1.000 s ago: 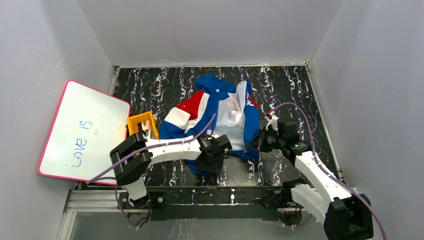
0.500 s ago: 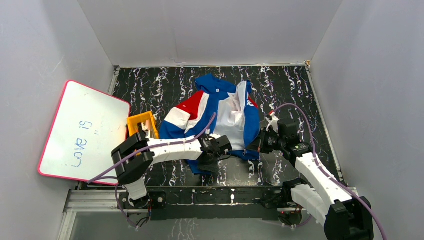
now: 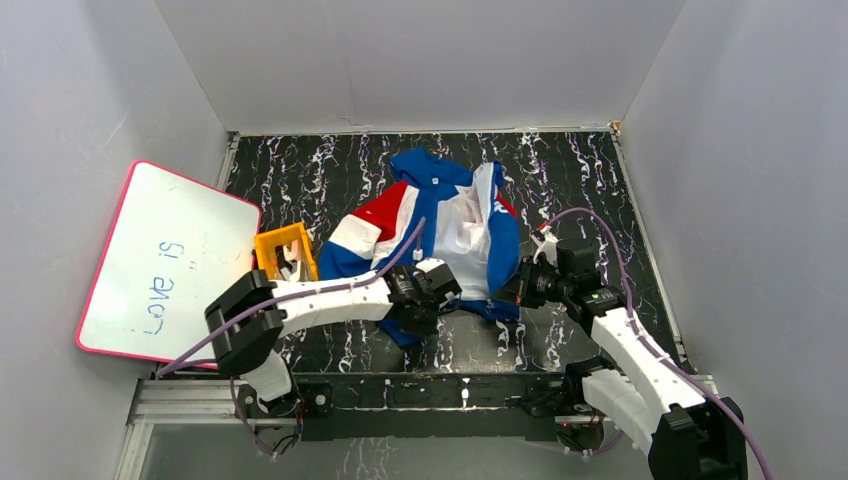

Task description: Zip up the jacket

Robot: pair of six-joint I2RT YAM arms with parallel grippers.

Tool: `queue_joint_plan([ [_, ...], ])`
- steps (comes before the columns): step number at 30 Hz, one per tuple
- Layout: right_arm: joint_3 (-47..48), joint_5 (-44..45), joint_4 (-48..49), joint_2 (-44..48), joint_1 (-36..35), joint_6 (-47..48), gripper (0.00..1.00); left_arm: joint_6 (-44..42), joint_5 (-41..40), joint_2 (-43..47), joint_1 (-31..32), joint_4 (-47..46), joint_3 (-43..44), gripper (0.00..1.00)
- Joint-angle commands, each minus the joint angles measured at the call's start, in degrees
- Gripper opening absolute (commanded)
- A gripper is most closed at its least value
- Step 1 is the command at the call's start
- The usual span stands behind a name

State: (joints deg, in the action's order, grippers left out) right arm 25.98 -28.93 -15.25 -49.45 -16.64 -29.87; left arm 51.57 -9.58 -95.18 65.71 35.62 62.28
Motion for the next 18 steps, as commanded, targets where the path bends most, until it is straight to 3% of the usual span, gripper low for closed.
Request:
queue_joint_plan([
  [1, 0.4, -4.1, 3.3, 1.6, -0.3, -0.9, 0.0, -1.3, 1.8, 9.3, -1.2, -6.6, -2.1, 0.0],
  [8, 0.0, -13.4, 10.3, 3.4, -0.3, -3.5, 0.0, -3.4, 5.4, 22.3, -5.7, -19.9, -10.2, 0.0],
  [18, 0.7, -24.9, 26.4, 6.2, -1.8, -10.8, 0.0, -1.3, 20.7, 35.1, -14.6, -44.2, -24.2, 0.0],
])
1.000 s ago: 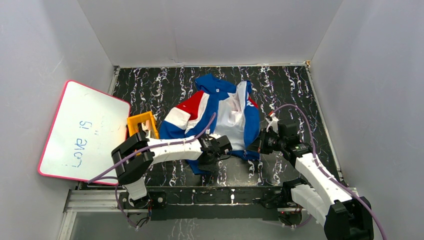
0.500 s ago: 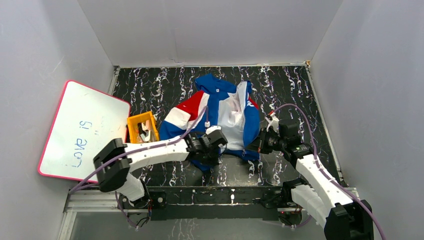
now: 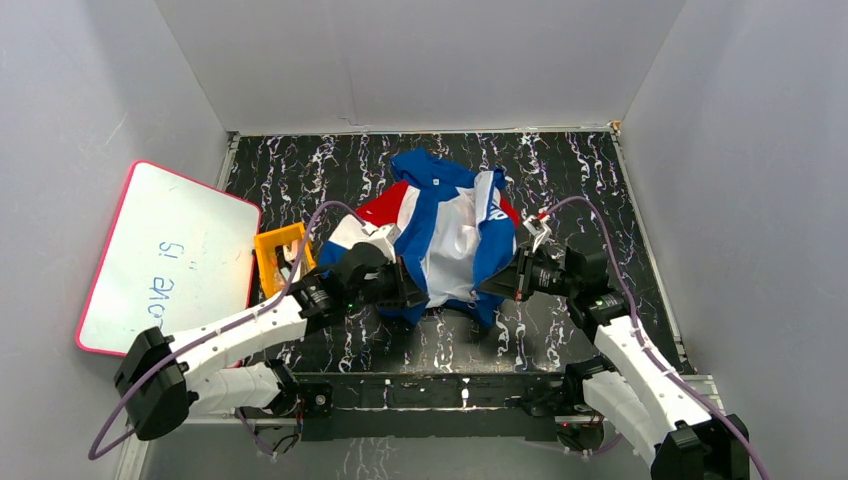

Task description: Zip up the jacket

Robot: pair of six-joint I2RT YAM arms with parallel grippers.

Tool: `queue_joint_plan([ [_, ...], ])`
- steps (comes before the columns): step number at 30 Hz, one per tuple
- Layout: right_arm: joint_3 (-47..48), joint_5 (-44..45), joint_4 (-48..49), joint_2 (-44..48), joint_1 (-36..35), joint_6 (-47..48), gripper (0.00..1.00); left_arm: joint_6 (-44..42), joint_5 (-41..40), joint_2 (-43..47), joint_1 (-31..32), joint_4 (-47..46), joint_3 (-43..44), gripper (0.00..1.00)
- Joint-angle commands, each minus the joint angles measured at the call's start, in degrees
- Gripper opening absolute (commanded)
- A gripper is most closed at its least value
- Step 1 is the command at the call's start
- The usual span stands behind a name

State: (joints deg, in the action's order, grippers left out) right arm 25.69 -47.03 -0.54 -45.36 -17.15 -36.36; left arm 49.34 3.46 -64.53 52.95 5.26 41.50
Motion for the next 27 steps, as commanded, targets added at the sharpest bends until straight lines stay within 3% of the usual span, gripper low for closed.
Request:
queue_joint_plan([
  [1, 1.1, -6.8, 13.0, 2.4, -1.6, -5.0, 0.0, 1.2, 8.4, 5.3, -2.0, -15.9, -4.4, 0.0],
  [10, -0.2, -7.8, 28.3, 2.8, -5.2, -11.6, 0.0, 2.0, 15.1, 10.4, -2.7, -32.2, -11.6, 0.0],
  [21, -0.1, -6.6, 35.9, -1.2, -11.5, -11.8, 0.0, 2.9, 21.5, 10.8, -2.9, -48.0, -16.3, 0.0],
  [27, -0.8, -5.5, 37.1, -2.1, -13.4, -11.1, 0.0, 2.7, 23.0, 11.2, -2.9, -49.5, -16.5, 0.0],
])
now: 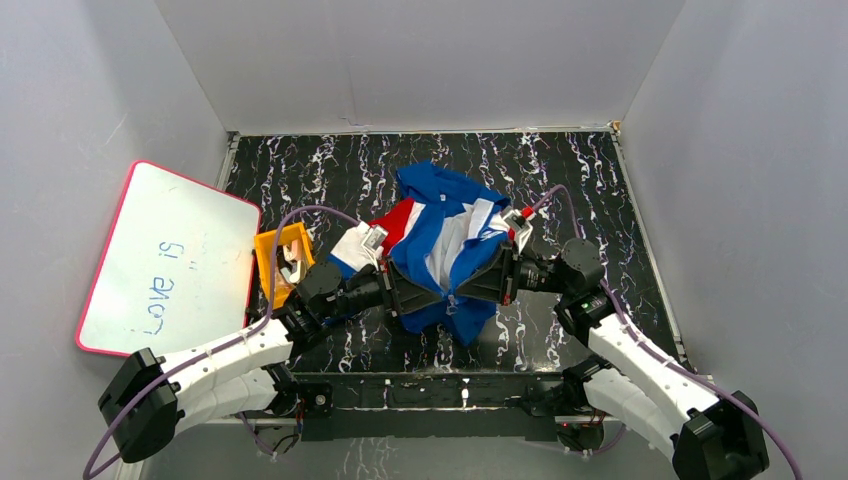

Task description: Zip up the jacket

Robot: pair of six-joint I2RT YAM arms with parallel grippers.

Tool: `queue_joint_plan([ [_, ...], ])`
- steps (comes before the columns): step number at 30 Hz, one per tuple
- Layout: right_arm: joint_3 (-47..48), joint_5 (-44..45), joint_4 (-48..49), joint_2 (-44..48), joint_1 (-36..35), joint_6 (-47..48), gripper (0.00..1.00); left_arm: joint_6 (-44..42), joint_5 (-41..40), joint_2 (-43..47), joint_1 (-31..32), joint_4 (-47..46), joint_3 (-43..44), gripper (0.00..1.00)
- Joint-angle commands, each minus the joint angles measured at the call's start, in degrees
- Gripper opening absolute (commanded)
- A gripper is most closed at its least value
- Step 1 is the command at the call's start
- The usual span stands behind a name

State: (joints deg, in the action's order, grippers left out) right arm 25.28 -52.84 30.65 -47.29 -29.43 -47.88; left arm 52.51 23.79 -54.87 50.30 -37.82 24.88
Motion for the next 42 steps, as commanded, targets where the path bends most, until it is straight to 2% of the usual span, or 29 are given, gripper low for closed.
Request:
queue_joint_plan([
  [1, -0.5, 0.3, 5.9, -0.3, -1.3, 0.6, 0.0, -0.4, 2.9, 1.5, -0.3, -6.5, 0.0, 0.0],
  [31, -1.1, 3.9, 5.9, 0.8, -2.7, 2.2, 0.0, 1.9, 10.1, -3.7, -0.3, -9.4, 1.6, 0.0],
  [42, -1.7, 8.1, 7.0, 1.5, -3.3, 1.1, 0.0, 2.2, 11.1, -6.9, -0.3, -8.5, 2.3, 0.0],
])
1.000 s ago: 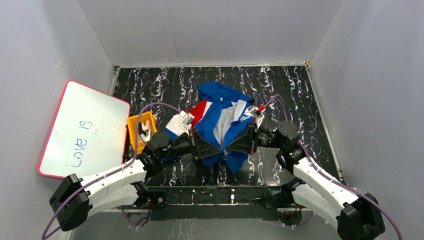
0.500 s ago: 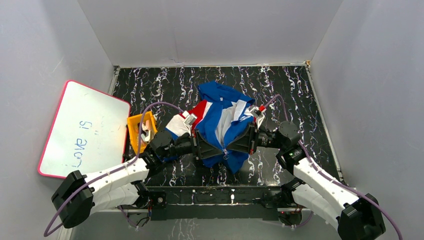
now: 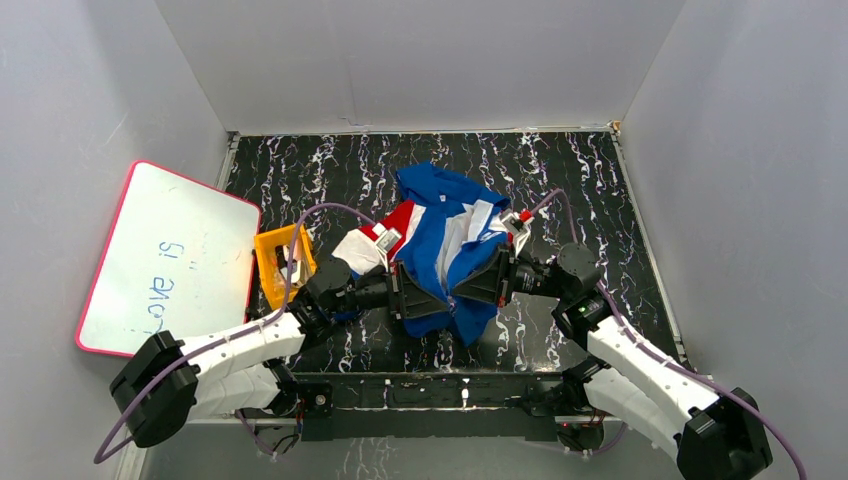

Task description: Zip up the jacket

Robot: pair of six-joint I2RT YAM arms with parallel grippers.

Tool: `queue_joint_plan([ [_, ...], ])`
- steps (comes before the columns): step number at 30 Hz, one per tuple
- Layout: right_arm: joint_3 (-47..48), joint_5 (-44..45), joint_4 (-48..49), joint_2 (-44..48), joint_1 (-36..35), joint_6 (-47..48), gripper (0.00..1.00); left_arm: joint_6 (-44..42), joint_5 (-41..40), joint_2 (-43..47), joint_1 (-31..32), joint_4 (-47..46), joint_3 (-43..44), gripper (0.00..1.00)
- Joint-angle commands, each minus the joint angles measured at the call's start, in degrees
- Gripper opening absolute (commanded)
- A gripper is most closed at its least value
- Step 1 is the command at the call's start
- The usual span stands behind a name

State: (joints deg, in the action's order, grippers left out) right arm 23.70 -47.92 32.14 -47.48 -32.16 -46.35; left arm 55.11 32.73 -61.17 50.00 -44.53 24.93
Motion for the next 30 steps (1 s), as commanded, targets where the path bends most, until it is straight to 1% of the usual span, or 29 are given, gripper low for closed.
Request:
queue_joint_plan([
  [1, -0.4, 3.6, 6.2, 2.0, -0.7, -0.8, 0.0, -0.4, 2.2, -0.9, 0.0, -1.5, 2.4, 0.0],
  [5, -1.2, 5.1, 7.6, 2.8, -0.9, -1.8, 0.0, 0.2, 1.6, -2.0, 0.0, -0.9, 2.6, 0.0],
  [8, -1.9, 5.9, 8.4, 3.3, -1.0, -2.1, 0.0, 0.3, 1.3, -2.5, 0.0, 1.3, 3.4, 0.0],
  [14, -3.2, 6.6, 8.4, 4.0, -1.1, -2.9, 0.0, 0.5, -1.2, -2.1, 0.0, 2.5, 3.3, 0.0],
  [20, -4.8, 9.3, 9.7, 6.1, -1.2, -4.8, 0.0, 1.1, -0.8, -4.8, 0.0, 4.8, 5.6, 0.0],
  [30, -6.9, 13.7, 10.1, 10.5, -1.3, -7.1, 0.0, 4.8, -1.0, -8.8, 0.0, 4.5, 6.6, 0.0],
])
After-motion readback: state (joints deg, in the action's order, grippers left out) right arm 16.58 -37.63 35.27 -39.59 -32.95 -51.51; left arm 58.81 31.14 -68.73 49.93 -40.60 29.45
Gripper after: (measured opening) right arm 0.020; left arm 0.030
